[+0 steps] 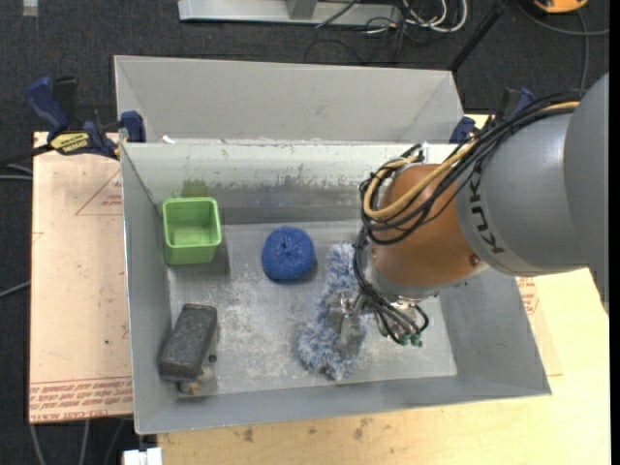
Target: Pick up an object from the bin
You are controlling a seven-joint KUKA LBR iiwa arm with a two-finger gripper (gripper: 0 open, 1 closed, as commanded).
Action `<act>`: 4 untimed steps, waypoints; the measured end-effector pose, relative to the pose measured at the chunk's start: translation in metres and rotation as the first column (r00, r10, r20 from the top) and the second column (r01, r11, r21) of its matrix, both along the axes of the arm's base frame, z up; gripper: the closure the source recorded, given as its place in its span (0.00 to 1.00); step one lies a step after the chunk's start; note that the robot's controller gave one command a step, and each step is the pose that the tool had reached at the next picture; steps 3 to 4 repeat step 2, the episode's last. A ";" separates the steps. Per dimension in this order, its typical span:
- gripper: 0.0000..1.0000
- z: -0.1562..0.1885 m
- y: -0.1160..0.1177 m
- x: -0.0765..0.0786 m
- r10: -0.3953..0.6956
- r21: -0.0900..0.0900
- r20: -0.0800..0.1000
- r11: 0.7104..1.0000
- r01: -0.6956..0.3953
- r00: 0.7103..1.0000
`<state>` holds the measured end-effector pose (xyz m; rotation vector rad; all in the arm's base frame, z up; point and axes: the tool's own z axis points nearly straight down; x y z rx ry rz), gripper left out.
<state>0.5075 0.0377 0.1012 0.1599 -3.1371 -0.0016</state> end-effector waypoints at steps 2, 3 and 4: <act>1.00 0.150 0.027 0.022 -0.009 0.000 0.002 1.000 0.009 1.000; 1.00 0.150 0.027 0.022 -0.009 0.000 0.002 1.000 0.009 1.000; 1.00 0.150 0.027 0.022 -0.009 0.000 0.002 1.000 0.009 1.000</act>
Offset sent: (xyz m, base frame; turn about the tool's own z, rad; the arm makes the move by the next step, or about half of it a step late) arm 0.0215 0.0266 0.1505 0.0106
